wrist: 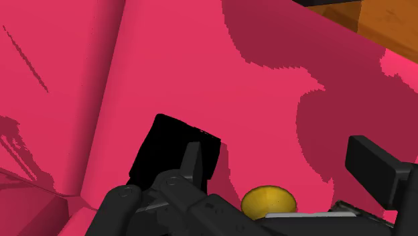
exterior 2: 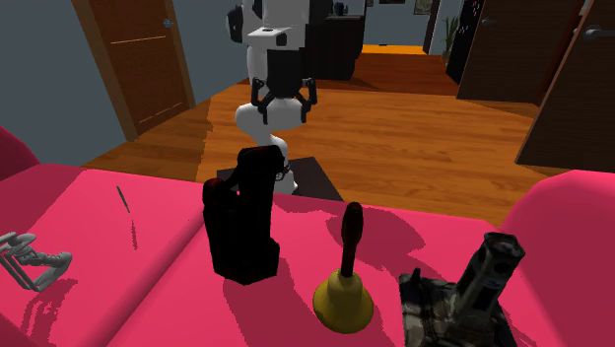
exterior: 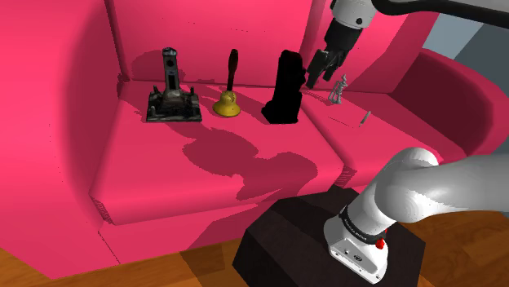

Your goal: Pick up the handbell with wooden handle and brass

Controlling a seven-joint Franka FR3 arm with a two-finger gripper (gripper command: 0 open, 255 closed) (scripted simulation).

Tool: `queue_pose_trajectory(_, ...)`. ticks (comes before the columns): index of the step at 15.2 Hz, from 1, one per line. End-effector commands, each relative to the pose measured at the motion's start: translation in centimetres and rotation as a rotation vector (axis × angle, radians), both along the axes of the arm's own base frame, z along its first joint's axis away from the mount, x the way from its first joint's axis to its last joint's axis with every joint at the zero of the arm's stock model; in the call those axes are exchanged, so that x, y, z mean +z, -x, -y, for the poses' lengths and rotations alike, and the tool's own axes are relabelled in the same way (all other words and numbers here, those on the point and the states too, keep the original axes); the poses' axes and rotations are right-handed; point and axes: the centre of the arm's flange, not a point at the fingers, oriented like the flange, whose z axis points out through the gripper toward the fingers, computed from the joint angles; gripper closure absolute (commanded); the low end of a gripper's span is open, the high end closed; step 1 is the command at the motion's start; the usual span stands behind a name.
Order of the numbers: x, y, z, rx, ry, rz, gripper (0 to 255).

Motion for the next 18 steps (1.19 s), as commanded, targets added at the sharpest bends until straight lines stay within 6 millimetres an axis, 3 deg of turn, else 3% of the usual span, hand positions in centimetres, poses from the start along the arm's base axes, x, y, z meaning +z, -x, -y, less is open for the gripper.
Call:
queue_pose_trajectory(1,0.0,0.0,0.0,0.0,0.0,0.0,0)
queue_pose_trajectory(18,0.3,-22.5,-1.9,-0.18,-0.107,-0.024,0)
